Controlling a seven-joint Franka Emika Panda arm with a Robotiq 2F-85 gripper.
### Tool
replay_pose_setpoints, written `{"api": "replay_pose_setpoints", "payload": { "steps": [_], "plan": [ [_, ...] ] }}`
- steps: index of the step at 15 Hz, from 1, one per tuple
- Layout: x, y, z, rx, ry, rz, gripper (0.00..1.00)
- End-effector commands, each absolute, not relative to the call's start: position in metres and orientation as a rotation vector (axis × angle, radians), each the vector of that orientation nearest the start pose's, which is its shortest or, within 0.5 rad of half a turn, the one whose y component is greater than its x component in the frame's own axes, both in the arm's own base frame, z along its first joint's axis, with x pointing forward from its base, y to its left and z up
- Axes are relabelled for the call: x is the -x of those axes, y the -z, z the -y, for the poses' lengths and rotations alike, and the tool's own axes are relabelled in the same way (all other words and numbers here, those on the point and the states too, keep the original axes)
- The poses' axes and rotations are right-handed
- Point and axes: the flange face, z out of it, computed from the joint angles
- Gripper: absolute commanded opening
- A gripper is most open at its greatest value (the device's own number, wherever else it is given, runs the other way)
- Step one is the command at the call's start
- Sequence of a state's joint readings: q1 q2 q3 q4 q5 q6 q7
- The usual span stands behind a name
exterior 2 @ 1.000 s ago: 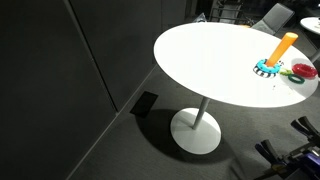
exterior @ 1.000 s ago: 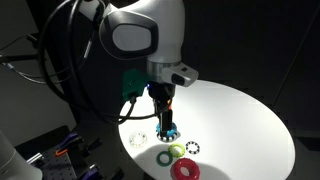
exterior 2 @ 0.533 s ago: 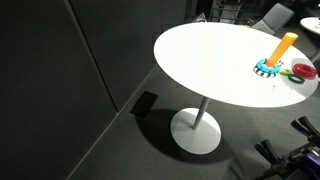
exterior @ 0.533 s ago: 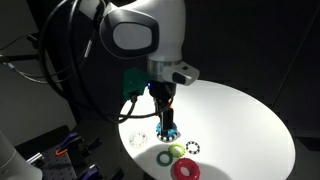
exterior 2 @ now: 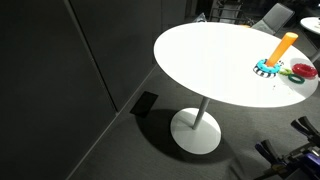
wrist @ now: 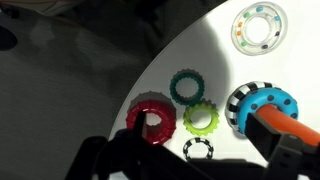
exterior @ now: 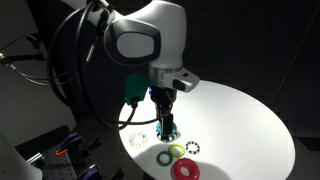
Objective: Pick up the red ring and put it on the ring holder
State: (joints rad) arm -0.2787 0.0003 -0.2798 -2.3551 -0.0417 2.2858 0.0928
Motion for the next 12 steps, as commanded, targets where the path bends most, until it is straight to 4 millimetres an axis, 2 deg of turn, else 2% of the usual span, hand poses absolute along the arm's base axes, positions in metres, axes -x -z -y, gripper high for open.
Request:
{"api": "replay_pose_setpoints", "payload": {
  "steps": [1, 7, 12],
  "plan": [
    [-0.429, -0.304, 0.273, 3.007, -0.100, -1.070, 1.00],
    [-0.439, -0.261, 0.286, 3.011, -0.079, -1.199, 1.00],
    [-0.440, -0.234, 0.307, 3.029, -0.103, -1.273, 1.00]
  ]
}}
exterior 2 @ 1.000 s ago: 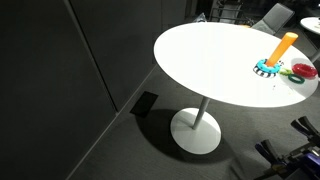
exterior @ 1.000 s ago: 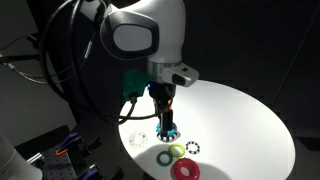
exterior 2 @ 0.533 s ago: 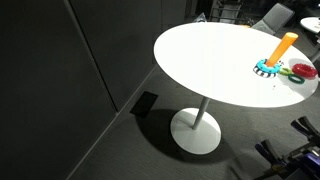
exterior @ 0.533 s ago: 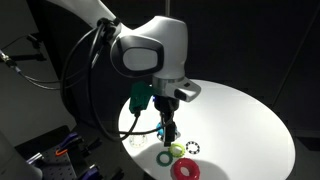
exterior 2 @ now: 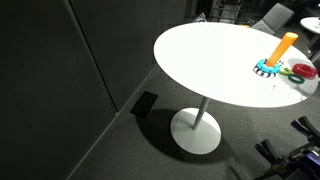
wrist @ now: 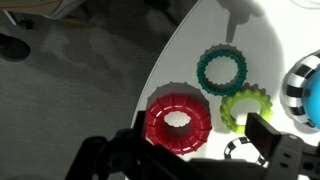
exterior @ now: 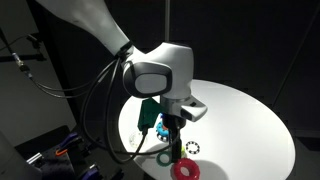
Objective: Pick up the red ring and put it on the ring holder
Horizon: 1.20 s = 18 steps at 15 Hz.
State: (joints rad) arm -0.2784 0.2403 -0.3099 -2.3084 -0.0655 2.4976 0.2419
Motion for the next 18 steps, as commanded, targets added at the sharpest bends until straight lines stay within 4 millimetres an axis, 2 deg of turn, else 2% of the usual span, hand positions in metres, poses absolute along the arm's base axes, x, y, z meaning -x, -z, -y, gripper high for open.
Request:
{"api": "replay_pose_setpoints", "payload": {
  "steps": [1, 8, 18],
  "plan": [
    [-0.440, -0.229, 0.312, 3.030, -0.113, -1.282, 1.00],
    [-0.443, -0.198, 0.326, 3.037, -0.140, -1.287, 1.00],
    [-0.442, -0.174, 0.329, 3.023, -0.072, -1.260, 1.00]
  ]
}}
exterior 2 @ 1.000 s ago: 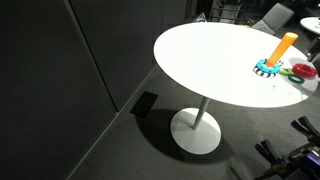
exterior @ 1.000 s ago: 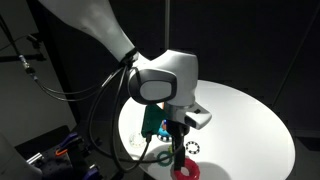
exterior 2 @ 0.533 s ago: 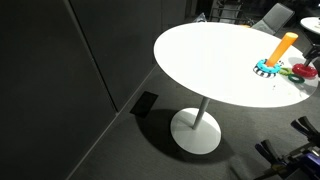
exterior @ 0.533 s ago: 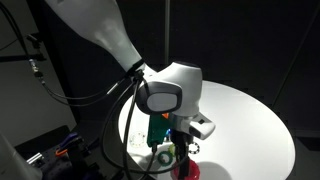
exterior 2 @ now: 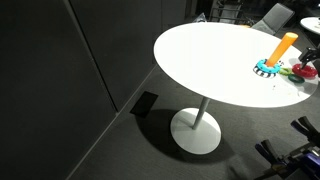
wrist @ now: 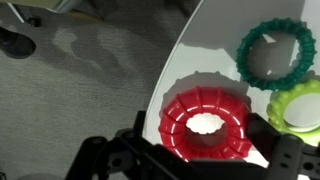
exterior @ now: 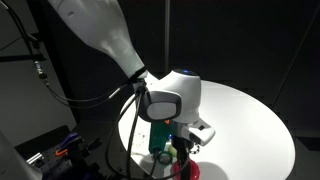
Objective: Pick up the red ring and put it on the ring holder
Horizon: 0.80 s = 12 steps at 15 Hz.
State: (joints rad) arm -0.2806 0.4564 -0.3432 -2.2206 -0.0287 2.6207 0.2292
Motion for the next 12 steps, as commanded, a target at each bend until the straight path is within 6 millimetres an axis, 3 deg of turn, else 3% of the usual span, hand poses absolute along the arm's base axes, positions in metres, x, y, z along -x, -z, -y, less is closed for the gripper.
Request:
{"api": "replay_pose_setpoints", "payload": {
  "steps": [1, 12],
  "plan": [
    [-0.4413, -0.1721, 0.3291, 3.019, -0.069, -1.258, 1.00],
    [-0.4408, -0.1742, 0.3329, 2.998, -0.031, -1.238, 1.00]
  ]
}}
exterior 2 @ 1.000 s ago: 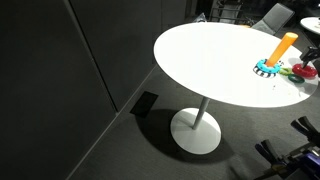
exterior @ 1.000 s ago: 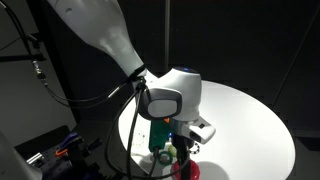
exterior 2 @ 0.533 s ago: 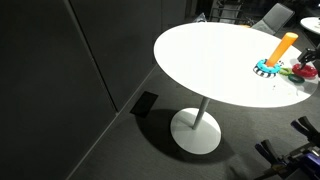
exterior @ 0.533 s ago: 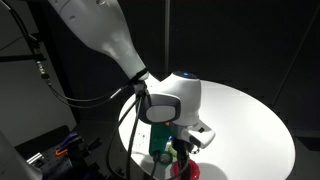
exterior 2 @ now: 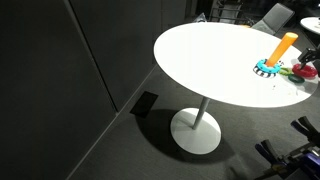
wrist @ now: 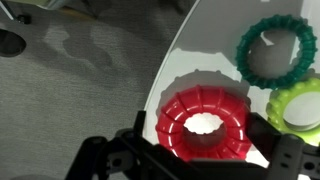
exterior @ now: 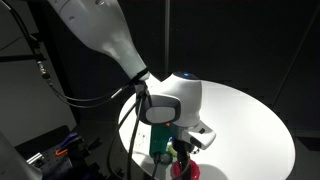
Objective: Pick up the red ring and put it on the ring holder
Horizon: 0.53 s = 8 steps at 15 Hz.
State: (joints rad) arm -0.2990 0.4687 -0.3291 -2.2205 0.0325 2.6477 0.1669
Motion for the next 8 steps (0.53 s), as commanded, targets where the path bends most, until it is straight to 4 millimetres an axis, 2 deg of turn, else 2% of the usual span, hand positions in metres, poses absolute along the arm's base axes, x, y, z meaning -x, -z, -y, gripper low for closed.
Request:
{"api": "replay_pose_setpoints", "payload": {
  "steps": [1, 8],
  "plan": [
    [-0.441, -0.176, 0.333, 2.993, -0.022, -1.236, 1.00],
    [-0.452, -0.185, 0.334, 2.983, 0.037, -1.225, 1.00]
  ]
}}
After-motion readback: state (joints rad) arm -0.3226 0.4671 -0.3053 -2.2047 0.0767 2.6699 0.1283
